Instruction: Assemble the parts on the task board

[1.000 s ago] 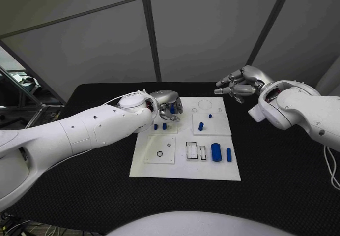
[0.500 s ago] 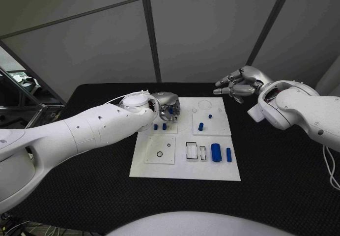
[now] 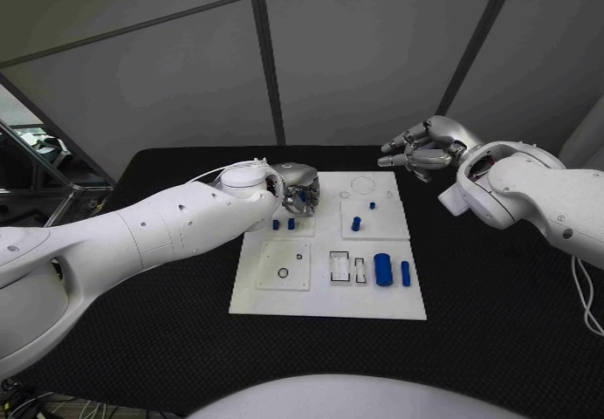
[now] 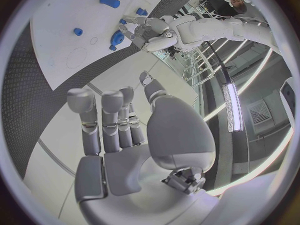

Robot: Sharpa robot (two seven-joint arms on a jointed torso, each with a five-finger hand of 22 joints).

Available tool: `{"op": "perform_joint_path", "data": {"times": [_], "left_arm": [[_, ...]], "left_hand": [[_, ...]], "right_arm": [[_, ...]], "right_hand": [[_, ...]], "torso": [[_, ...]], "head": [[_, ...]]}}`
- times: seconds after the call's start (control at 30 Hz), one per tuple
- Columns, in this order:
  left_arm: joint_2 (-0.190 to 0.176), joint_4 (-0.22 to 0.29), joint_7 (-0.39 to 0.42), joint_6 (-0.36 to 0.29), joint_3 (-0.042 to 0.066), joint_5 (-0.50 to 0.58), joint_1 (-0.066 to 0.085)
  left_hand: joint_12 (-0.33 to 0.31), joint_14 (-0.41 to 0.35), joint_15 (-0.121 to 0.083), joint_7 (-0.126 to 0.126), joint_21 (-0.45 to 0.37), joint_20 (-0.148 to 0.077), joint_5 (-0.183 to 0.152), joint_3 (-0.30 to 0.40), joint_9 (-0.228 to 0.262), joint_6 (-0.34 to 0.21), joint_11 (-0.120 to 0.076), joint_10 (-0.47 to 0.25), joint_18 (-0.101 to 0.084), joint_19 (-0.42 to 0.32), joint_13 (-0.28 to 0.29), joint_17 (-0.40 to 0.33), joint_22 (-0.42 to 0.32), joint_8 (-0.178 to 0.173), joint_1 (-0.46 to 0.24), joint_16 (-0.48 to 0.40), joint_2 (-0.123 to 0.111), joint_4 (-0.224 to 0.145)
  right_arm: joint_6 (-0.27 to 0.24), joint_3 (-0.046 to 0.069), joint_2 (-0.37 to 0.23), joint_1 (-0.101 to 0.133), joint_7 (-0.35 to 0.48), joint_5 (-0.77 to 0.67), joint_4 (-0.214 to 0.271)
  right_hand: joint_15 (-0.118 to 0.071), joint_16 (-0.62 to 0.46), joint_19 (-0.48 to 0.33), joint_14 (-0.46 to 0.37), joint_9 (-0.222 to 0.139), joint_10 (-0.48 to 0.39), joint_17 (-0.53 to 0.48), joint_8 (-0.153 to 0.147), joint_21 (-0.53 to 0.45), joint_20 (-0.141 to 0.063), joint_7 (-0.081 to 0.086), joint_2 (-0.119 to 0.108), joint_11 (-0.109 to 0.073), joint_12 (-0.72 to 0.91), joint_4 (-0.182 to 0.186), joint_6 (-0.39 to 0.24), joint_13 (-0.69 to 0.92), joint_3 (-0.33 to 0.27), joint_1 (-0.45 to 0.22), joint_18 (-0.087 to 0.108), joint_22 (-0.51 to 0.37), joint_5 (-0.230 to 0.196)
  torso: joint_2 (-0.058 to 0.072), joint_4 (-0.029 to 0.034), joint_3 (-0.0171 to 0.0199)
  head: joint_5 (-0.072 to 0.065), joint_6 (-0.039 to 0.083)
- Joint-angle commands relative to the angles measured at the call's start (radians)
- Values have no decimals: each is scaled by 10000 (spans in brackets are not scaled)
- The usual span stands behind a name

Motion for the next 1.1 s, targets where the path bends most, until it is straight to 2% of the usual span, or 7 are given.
{"op": "perform_joint_path", "data": {"times": [0.03, 0.43, 0.7, 0.77, 0.87, 1.1], "left_arm": [[33, -49, -22, 181, 4, -103, 25], [222, -288, -48, 461, -15, -102, 24], [271, -395, -117, 617, -25, -102, 22], [277, -398, -119, 630, -26, -102, 22], [282, -398, -95, 565, -27, -102, 22], [209, -269, 139, 121, -26, -90, 18]], "left_hand": [[35, 86, -17, -13, 108, 4, 1, 89, -29, 108, -3, 112, -451, 104, -40, 28, 77, 61, -6, 87, 84, 2], [62, 133, -18, -2, 329, -2, 1, 179, -104, 136, -15, 195, -482, 189, -133, 110, 289, 34, -19, 232, 85, -66], [80, 156, -15, 33, 494, 0, 8, 295, -191, 121, -5, 256, -506, 243, -224, 133, 452, -12, 22, 323, 109, -166], [144, 201, -42, 43, 697, -13, 126, 424, -235, 149, -23, 391, -537, 346, -251, 197, 638, -18, 150, 417, 173, -293], [211, 259, -69, 55, 971, -42, 562, 563, -304, 184, -47, 570, -579, 476, -278, 237, 885, -31, 225, 510, 199, -449], [229, 359, -99, 52, 1403, -72, 708, 695, -402, 292, -69, 704, -656, 696, -332, 273, 1277, -18, 199, 624, 251, -623]], "right_arm": [[-4, 6, 10, 18, 83, -30, 12], [13, 6, 33, 18, 89, -31, 15], [11, 6, 33, 18, 91, -31, 17], [11, 6, 37, 18, 93, -31, 16], [10, 6, 42, 18, 98, -31, 16], [8, 6, 44, 18, 114, -31, 12]], "right_hand": [[-9, -28, 44, 46, 1, -81, 12, -32, -57, 16, -37, 12, 6, -26, -62, -43, 7, 19, -28, 119, 8, 40], [-9, -28, 44, 46, 1, -81, 12, -32, -57, 16, -37, 12, 6, -26, -62, -43, 7, 19, -28, 119, 8, 40], [-9, -28, 44, 46, 1, -81, 12, -32, -57, 16, -37, 12, 6, -26, -62, -43, 7, 19, -28, 119, 8, 40], [-9, -28, 44, 46, 1, -81, 12, -32, -57, 16, -37, 12, 6, -26, -62, -43, 7, 19, -28, 119, 8, 40], [-9, -28, 44, 46, 1, -81, 12, -32, -57, 16, -37, 12, 6, -26, -62, -43, 7, 19, -28, 119, 8, 40], [-11, -34, 52, 51, 3, -81, 19, -28, -60, 15, -38, 25, 5, -26, -66, -34, -1, 28, -30, 118, 11, 41]], "torso": [[-2, 2, 0], [-10, -6, 0], [-9, 2, 1], [-3, 2, 1], [-10, 6, 0], [-18, 13, -11]], "head": [[-10, -17], [-18, -60], [-42, -48], [-45, -46], [-49, -46], [-59, -29]]}}
